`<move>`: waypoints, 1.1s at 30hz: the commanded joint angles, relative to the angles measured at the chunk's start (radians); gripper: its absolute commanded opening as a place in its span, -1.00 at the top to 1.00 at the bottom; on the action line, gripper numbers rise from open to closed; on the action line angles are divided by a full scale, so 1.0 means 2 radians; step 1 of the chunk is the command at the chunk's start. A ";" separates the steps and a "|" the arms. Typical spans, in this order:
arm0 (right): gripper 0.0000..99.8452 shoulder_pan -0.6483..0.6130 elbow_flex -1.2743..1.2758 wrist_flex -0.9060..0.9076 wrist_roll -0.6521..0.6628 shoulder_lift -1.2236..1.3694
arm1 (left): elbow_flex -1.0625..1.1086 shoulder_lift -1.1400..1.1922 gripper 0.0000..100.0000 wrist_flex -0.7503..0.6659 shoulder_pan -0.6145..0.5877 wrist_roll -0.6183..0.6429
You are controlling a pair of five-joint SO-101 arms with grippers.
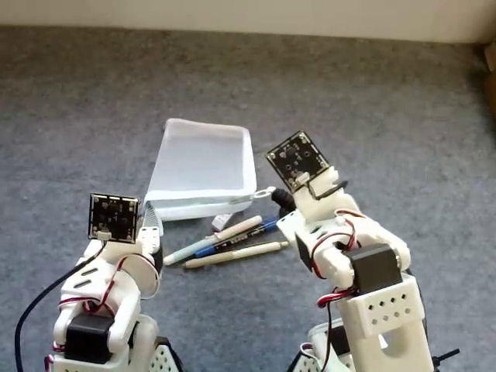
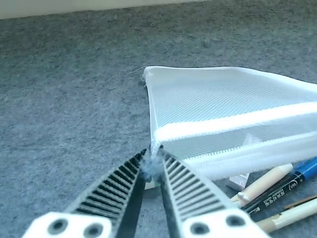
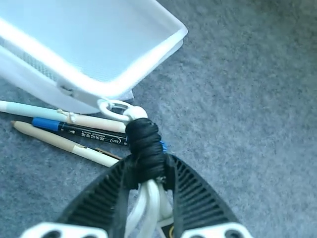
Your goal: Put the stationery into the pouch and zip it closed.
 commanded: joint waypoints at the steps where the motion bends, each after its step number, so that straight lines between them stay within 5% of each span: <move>1: 0.99 0.016 -0.029 0.000 -0.006 -0.015 | -0.027 -0.003 0.99 0.002 -0.011 0.005; 7: 0.95 0.007 -0.030 0.001 -0.006 -0.015 | -0.030 -0.003 0.99 0.002 -0.011 0.005; 14: 0.49 0.008 -0.082 0.062 -0.082 -0.042 | -0.058 -0.003 0.99 0.002 -0.011 0.003; 21: 0.49 0.010 -0.074 0.076 -0.082 -0.148 | -0.136 0.018 0.99 0.027 -0.011 -0.011; 33: 0.49 0.040 0.092 0.010 -0.084 -0.174 | -0.321 0.271 0.99 0.030 -0.020 0.006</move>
